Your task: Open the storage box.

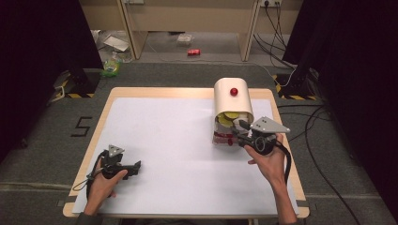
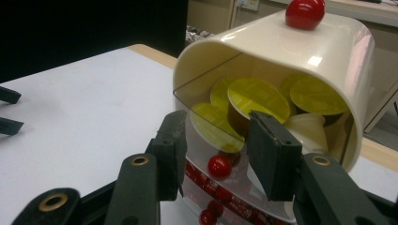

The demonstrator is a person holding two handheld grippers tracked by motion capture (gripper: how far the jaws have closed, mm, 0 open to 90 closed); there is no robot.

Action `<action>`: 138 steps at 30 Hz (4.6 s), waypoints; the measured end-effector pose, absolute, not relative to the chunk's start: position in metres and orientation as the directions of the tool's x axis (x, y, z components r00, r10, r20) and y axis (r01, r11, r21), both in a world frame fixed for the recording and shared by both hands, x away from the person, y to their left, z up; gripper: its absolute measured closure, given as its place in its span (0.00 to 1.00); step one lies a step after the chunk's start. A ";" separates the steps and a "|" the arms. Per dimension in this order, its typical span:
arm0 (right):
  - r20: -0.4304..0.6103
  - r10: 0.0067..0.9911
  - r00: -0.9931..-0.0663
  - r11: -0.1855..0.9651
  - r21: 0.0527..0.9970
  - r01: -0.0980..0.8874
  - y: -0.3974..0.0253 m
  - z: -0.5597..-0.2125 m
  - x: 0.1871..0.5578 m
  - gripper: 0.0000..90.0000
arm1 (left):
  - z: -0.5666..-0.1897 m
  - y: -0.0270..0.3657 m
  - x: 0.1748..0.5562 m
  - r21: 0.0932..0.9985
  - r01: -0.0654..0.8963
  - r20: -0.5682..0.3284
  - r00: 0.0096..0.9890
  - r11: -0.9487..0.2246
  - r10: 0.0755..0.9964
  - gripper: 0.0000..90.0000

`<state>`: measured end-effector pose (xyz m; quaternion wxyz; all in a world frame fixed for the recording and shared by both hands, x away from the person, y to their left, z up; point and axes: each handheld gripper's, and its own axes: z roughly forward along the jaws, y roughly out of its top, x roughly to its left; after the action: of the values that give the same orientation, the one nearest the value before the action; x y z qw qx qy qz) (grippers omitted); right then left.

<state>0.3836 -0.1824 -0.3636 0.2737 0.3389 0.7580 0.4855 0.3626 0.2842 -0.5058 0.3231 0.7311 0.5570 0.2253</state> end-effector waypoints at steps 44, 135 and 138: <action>-0.137 0.684 -0.716 0.445 0.857 0.260 -0.180 -0.360 0.392 0.87 | -0.506 0.284 0.362 0.725 0.668 -0.030 0.279 -0.171 0.960 0.00; -0.115 0.753 -0.648 0.377 0.883 0.281 -0.191 -0.364 0.349 0.50 | -0.506 0.284 0.362 0.723 0.669 -0.027 0.278 -0.173 0.960 0.00; -0.114 0.765 -0.633 0.370 0.884 0.288 -0.189 -0.363 0.350 0.46 | -0.506 0.284 0.363 0.723 0.669 -0.026 0.278 -0.174 0.960 0.00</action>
<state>0.3500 -0.1890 -0.3629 0.2656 0.3359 0.7837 0.4499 0.3626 0.2839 -0.5058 0.3217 0.7317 0.5566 0.2266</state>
